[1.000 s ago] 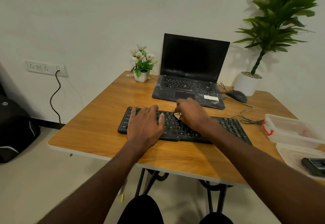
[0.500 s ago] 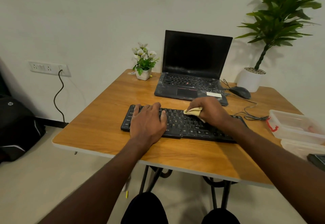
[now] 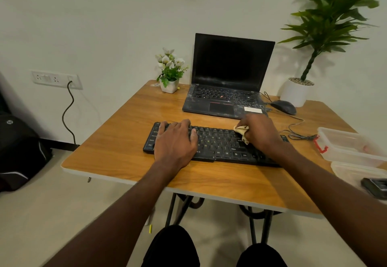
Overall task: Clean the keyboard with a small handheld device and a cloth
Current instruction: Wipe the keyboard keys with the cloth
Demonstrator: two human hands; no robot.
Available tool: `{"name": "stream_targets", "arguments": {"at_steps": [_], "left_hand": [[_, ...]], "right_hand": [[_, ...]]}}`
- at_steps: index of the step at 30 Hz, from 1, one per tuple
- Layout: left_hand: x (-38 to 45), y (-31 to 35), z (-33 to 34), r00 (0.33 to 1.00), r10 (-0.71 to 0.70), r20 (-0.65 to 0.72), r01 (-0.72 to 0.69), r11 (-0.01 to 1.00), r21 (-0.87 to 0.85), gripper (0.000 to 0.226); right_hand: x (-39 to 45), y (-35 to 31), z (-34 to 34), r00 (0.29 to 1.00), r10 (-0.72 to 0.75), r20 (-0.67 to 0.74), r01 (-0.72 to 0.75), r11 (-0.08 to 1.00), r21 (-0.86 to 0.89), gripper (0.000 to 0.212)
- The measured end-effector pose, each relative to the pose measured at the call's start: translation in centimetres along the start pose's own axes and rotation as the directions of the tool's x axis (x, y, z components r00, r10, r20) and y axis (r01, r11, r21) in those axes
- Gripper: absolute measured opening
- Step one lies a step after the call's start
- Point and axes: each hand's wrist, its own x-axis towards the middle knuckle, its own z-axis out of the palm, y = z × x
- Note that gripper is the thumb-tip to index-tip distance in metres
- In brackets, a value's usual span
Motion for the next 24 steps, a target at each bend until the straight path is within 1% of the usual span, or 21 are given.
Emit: {"name": "stream_targets", "arguments": {"at_steps": [3,5,6,9,10,11,15,17,19,21,24], "left_hand": [[0.1,0.0,0.1,1.000,0.003,-0.005,-0.003,1.000,0.000,0.044],[0.0,0.0,0.2,1.000,0.007,0.001,-0.007,1.000,0.006,0.045],[0.0,0.0,0.2,1.000,0.010,0.001,-0.010,1.000,0.010,0.047],[0.1,-0.1,0.2,1.000,0.016,0.009,-0.016,1.000,0.019,0.048],[0.1,-0.2,0.2,1.000,0.018,0.011,-0.018,1.000,0.022,0.048],[0.1,-0.1,0.2,1.000,0.020,0.012,-0.020,1.000,0.023,0.049],[0.1,0.0,0.2,1.000,0.002,0.001,-0.002,1.000,0.021,0.050],[0.1,0.1,0.2,1.000,0.002,0.000,-0.002,1.000,0.022,0.048],[0.1,0.3,0.2,1.000,0.008,-0.008,-0.008,1.000,0.023,0.045],[0.1,0.2,0.2,1.000,0.002,-0.011,-0.001,1.000,0.027,0.044],[0.1,0.1,0.2,1.000,-0.009,-0.009,0.009,0.999,0.035,0.045]], "right_hand": [[-0.2,-1.4,0.0,0.999,-0.043,0.014,0.044,0.997,-0.071,0.036],[-0.3,-1.8,0.1,0.999,-0.045,0.013,0.046,0.997,-0.063,0.035],[-0.2,-1.8,0.1,0.999,-0.037,0.005,0.037,0.999,-0.028,0.034],[0.4,-0.7,-0.4,0.998,0.043,-0.048,-0.033,0.982,0.188,0.032],[0.6,-0.4,-0.4,0.997,0.055,-0.063,-0.039,0.972,0.232,0.032],[0.5,-0.4,-0.3,0.997,0.045,-0.060,-0.029,0.971,0.238,0.032],[0.0,-1.2,-0.1,0.991,-0.122,0.055,0.116,0.988,0.099,0.040],[0.2,-1.1,-0.8,0.983,-0.145,0.113,0.139,0.988,0.060,0.038],[0.9,-0.6,-1.5,0.979,-0.126,0.158,0.122,0.992,0.036,0.034],[1.4,-0.8,-1.7,0.986,-0.093,0.139,0.090,0.996,0.023,0.031],[0.7,-1.4,-0.8,0.989,-0.123,0.087,0.124,0.992,0.003,0.033]]}}
